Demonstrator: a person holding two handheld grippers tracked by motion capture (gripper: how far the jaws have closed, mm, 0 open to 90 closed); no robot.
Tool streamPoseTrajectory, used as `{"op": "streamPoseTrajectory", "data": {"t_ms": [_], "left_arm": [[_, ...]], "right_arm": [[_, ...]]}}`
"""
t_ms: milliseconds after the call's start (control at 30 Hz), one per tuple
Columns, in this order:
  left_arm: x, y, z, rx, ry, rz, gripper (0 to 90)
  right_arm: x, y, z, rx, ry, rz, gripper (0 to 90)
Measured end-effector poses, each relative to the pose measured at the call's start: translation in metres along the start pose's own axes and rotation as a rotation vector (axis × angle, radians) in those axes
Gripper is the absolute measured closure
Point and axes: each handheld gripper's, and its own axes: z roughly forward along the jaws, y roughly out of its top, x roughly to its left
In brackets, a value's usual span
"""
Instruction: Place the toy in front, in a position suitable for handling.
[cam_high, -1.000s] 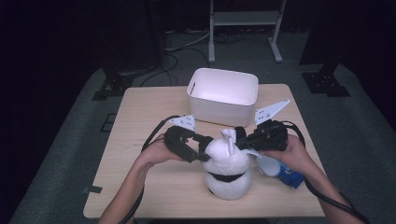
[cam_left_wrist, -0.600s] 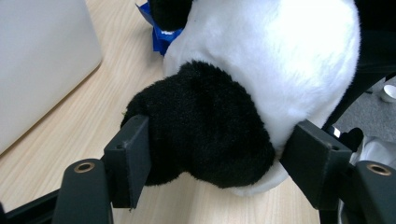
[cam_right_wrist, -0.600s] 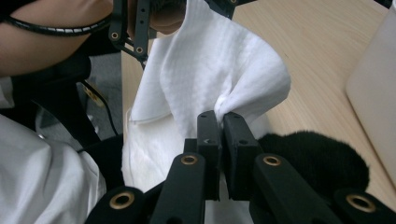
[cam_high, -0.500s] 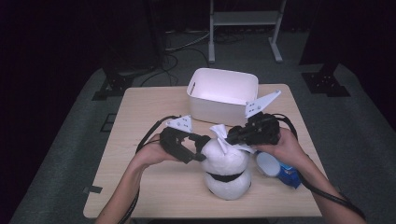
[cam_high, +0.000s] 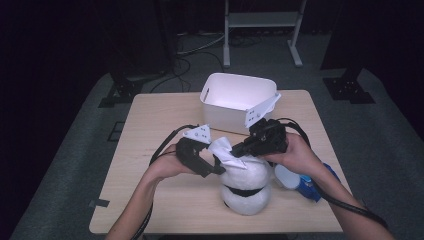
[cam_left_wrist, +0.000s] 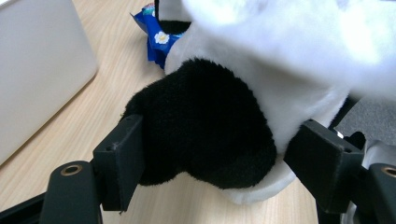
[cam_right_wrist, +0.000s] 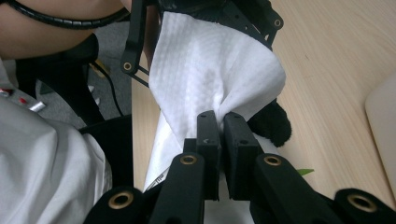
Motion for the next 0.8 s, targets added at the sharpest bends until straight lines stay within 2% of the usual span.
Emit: {"op": "streamPoseTrajectory", "data": {"t_ms": [133,200,300,333,500,800], "left_arm": [[-0.001,0.001,0.001,-0.001,0.001,0.005,22.9],[-0.001,0.004,0.001,0.003,0.004,0.02,23.0],[-0.003,0.006,0.001,-0.019,0.007,0.016,23.9],[-0.002,0.006,-0.001,-0.041,0.005,0.003,23.9],[-0.001,0.001,0.002,-0.063,-0.015,-0.026,21.5],[0.002,-0.017,0.021,-0.061,-0.073,-0.073,18.8]], "right_arm": [[0.0,0.0,-0.003,0.014,-0.009,0.0,84.8],[0.0,-0.003,-0.007,0.017,-0.02,0.014,84.7],[-0.002,-0.011,-0.014,0.032,-0.045,0.029,84.8],[-0.003,-0.018,-0.018,0.033,-0.056,0.041,84.8],[-0.008,-0.032,-0.025,0.027,-0.07,0.069,85.0],[-0.009,-0.045,-0.028,0.023,-0.074,0.087,85.1]]}}
